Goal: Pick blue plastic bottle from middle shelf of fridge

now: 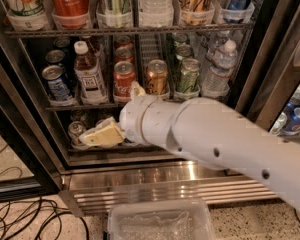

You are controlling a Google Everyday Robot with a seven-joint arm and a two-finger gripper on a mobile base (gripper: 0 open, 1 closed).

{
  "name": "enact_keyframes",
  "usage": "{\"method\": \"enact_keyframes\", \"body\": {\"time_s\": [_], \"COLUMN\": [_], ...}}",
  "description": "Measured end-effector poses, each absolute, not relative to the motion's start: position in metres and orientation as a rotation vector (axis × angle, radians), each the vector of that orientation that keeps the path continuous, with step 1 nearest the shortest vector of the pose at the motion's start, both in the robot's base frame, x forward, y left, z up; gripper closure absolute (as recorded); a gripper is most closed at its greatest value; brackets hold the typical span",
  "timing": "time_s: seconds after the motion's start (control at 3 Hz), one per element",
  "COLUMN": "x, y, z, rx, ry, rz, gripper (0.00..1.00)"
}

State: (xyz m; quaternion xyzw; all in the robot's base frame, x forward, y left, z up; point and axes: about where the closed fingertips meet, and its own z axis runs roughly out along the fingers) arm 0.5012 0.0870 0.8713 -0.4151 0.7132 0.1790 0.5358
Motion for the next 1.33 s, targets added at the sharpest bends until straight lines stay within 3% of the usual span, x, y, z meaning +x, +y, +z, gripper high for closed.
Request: {"method": "enact_keyframes", "body": {"time_s": [0.67, 1.33], "x": [0.447, 0.433], "y": [0.181, 0.211], "z": [0.827, 0.808], "rx": [-0.857, -0.748], "ry": [1.766, 1.832], "rz": [0.499, 0.451], "gripper": [0.0, 0.0]}}
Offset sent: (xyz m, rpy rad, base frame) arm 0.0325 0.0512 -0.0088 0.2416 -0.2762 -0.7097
